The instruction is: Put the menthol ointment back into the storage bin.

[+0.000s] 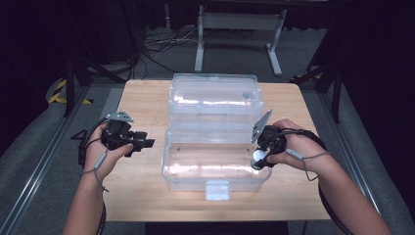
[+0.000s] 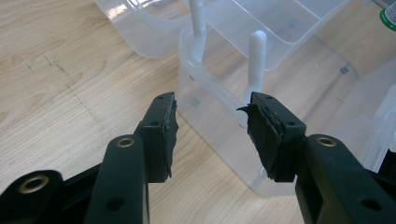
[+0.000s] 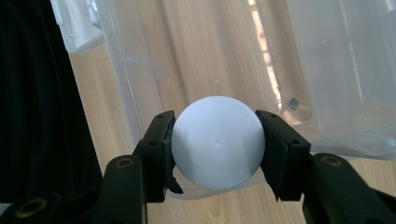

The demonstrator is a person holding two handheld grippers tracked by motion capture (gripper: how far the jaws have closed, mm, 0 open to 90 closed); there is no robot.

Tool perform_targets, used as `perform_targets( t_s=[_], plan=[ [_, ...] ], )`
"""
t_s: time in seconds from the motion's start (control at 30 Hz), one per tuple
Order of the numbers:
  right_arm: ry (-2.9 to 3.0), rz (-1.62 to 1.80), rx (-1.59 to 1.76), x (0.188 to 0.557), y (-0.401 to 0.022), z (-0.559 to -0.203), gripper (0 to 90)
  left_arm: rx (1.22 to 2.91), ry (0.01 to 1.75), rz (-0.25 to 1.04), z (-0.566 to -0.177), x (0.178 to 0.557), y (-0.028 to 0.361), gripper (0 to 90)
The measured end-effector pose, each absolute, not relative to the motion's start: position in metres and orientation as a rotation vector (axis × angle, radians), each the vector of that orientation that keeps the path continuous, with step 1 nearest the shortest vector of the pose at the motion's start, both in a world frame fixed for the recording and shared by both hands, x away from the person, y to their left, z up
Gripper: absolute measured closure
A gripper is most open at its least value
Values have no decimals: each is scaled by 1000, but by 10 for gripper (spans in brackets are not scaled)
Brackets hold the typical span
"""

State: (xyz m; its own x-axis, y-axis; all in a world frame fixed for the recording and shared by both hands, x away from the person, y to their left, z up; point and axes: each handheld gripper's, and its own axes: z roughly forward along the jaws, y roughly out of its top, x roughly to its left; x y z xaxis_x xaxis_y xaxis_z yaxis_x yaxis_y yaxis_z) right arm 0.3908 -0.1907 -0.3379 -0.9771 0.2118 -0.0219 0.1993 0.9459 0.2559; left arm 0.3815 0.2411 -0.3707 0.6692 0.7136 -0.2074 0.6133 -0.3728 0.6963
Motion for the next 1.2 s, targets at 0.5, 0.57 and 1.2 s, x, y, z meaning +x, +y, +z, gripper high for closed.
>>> perform_targets(
  t_s=[0.5,0.57,1.2],
  plan=[
    [3088,321,278,393,-186,-357,505,2100,1023,163,-371,381,241,529],
    [3093,312,280,394,-185,-359,505,2104,1022,164,-371,381,241,529],
    [3142,208,289,398,-181,-384,505,2111,1024,156,-373,382,241,529]
  ],
)
